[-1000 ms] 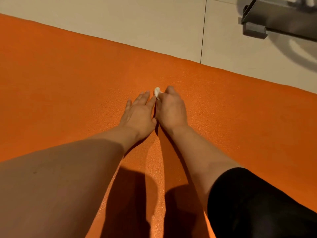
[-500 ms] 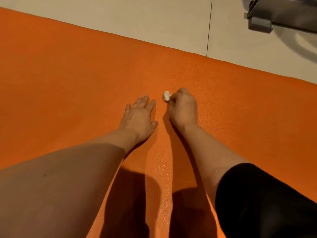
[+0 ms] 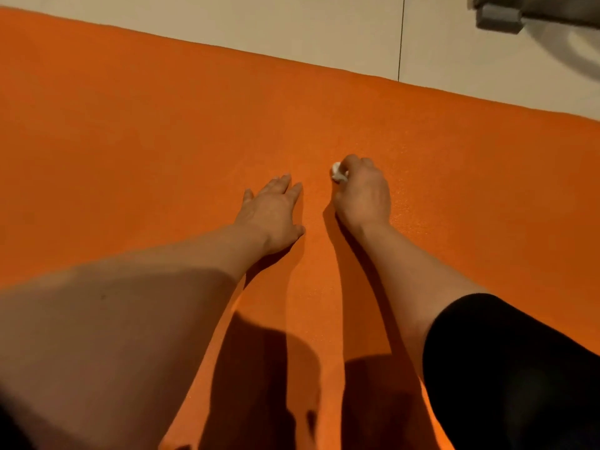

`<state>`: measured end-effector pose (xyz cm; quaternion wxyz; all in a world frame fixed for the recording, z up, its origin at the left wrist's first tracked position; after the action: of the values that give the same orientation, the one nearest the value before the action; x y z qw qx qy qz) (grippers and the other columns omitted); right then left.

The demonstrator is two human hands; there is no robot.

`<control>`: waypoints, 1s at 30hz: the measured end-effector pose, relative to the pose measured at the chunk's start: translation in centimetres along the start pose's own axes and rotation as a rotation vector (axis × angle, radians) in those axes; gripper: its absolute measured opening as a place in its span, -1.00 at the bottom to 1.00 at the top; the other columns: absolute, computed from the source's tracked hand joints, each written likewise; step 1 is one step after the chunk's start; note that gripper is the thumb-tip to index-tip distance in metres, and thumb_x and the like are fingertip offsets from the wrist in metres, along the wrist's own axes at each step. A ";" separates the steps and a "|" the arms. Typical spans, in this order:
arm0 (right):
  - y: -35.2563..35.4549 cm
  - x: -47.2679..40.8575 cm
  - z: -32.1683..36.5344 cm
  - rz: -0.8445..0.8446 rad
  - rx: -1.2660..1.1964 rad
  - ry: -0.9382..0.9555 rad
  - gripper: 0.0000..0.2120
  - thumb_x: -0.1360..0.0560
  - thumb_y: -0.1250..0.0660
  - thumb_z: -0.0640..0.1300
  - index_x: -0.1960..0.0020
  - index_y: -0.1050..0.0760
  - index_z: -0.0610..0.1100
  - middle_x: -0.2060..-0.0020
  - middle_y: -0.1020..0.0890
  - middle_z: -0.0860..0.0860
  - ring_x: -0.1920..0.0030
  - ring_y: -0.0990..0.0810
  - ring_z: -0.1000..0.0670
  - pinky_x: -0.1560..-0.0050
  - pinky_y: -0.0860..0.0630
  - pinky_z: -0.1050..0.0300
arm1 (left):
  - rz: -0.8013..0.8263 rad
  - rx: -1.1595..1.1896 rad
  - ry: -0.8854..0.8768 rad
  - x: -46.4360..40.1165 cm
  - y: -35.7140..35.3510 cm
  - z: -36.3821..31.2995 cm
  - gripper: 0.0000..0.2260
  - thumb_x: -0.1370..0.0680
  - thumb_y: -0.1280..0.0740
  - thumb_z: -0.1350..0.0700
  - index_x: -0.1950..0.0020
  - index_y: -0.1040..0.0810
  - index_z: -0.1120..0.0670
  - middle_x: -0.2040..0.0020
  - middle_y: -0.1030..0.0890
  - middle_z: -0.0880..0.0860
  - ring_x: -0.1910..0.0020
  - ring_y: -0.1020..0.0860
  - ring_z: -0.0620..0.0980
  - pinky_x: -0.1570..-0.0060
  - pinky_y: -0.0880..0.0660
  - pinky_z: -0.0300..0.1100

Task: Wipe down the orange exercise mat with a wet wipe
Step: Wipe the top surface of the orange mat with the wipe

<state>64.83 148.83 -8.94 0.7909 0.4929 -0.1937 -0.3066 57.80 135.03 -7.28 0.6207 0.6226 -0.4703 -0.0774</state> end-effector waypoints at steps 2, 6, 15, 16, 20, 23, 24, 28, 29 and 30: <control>0.5 0.4 -1.5 -0.092 0.008 -0.137 -0.82 -0.56 -0.24 -0.26 -0.15 -0.49 -0.19 -0.07 -0.50 -0.18 0.05 -0.52 -0.25 0.24 -0.37 0.01 | 0.003 -0.023 0.000 0.4 -0.4 0.1 -0.28 -0.59 -0.28 -0.08 -0.59 0.08 0.01 -0.59 0.15 0.03 -0.56 0.13 0.01 -0.48 0.09 0.18; -1.1 2.4 1.3 -0.055 -0.077 0.034 -0.82 -0.55 -0.22 -0.24 -0.08 -0.54 -0.24 0.00 -0.49 -0.20 0.14 -0.54 -0.27 0.24 -0.46 -0.06 | -0.026 -0.119 -0.047 0.0 -0.3 0.1 -0.28 -0.59 -0.26 -0.11 -0.59 0.07 0.05 -0.59 0.11 0.09 -0.57 0.08 0.07 -0.49 0.05 0.12; 0.0 2.3 -2.3 -0.116 0.035 -0.190 -0.79 -0.57 -0.22 -0.27 -0.15 -0.53 -0.24 -0.07 -0.48 -0.16 0.01 -0.52 -0.21 0.20 -0.29 0.09 | 0.044 -0.249 -0.182 1.2 0.4 1.9 -0.28 -0.59 -0.21 -0.19 -0.59 0.09 0.01 -0.59 0.15 0.09 -0.57 0.08 0.06 -0.51 0.03 0.12; -0.3 3.3 -1.5 -0.108 0.002 -0.195 -0.78 -0.57 -0.20 -0.27 -0.16 -0.53 -0.26 -0.07 -0.47 -0.16 0.02 -0.52 -0.22 0.19 -0.32 0.09 | 0.064 -0.278 -0.192 1.5 0.3 1.7 -0.29 -0.60 -0.20 -0.18 -0.59 0.11 0.03 -0.59 0.15 0.13 -0.56 0.08 0.09 -0.51 0.01 0.09; -1.5 6.8 2.5 0.114 -0.025 0.064 -0.75 -0.62 -0.14 -0.21 -0.14 -0.54 -0.28 -0.01 -0.44 -0.15 0.09 -0.52 -0.23 0.20 -0.33 0.03 | 0.183 -0.390 -0.192 2.3 0.1 0.2 -0.27 -0.61 -0.18 -0.16 -0.59 0.16 0.11 -0.57 0.16 0.22 -0.55 0.06 0.22 -0.49 -0.11 0.04; 0.1 6.9 0.9 0.110 0.091 -0.058 -0.78 -0.60 -0.16 -0.30 -0.12 -0.56 -0.29 0.04 -0.41 -0.13 0.15 -0.46 -0.18 0.22 -0.28 0.06 | 0.295 -0.523 -0.247 3.3 0.6 -0.3 -0.22 -0.60 -0.18 -0.19 -0.58 0.21 0.12 -0.56 0.17 0.24 -0.54 0.04 0.26 -0.48 -0.15 0.05; 0.6 7.0 -0.1 0.070 0.125 -0.142 -0.79 -0.59 -0.17 -0.33 -0.09 -0.57 -0.30 0.07 -0.38 -0.11 0.20 -0.42 -0.15 0.23 -0.27 0.06 | 0.311 -0.550 -0.269 3.6 0.7 -0.2 -0.22 -0.60 -0.17 -0.20 -0.58 0.23 0.11 -0.56 0.18 0.23 -0.54 0.05 0.25 -0.48 -0.14 0.04; 0.4 8.6 1.2 0.046 0.099 -0.154 -0.79 -0.63 -0.14 -0.29 -0.12 -0.52 -0.32 0.08 -0.35 -0.11 0.17 -0.38 -0.11 0.20 -0.25 0.08 | 0.283 -0.522 -0.315 4.6 -0.5 1.5 -0.24 -0.61 -0.12 -0.23 -0.56 0.28 0.04 -0.56 0.28 0.19 -0.55 0.15 0.21 -0.50 -0.07 0.08; 0.0 8.9 2.2 0.069 0.062 -0.088 -0.78 -0.63 -0.14 -0.27 -0.16 -0.51 -0.31 0.05 -0.37 -0.12 0.14 -0.39 -0.11 0.18 -0.25 0.09 | 0.267 -0.503 -0.320 4.6 -0.8 1.8 -0.25 -0.61 -0.11 -0.23 -0.57 0.28 0.03 -0.55 0.29 0.19 -0.55 0.17 0.21 -0.50 -0.05 0.09; -0.2 9.0 2.7 0.093 0.042 -0.027 -0.77 -0.63 -0.14 -0.26 -0.18 -0.50 -0.29 0.02 -0.39 -0.13 0.14 -0.39 -0.10 0.18 -0.25 0.09 | 0.257 -0.484 -0.322 4.5 -0.9 1.9 -0.26 -0.61 -0.12 -0.22 -0.57 0.28 0.03 -0.55 0.30 0.19 -0.55 0.19 0.21 -0.50 -0.04 0.10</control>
<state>69.80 140.89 -7.89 0.7912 0.4957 -0.2333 -0.2718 59.45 130.45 -6.24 0.6731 0.3721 -0.6051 -0.2056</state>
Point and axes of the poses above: each hand's wrist, its own x-axis away from the middle knuckle, its own y-axis out of the back of the hand, z = x × y, the point moved 1 cm from there along -x, towards the middle knuckle
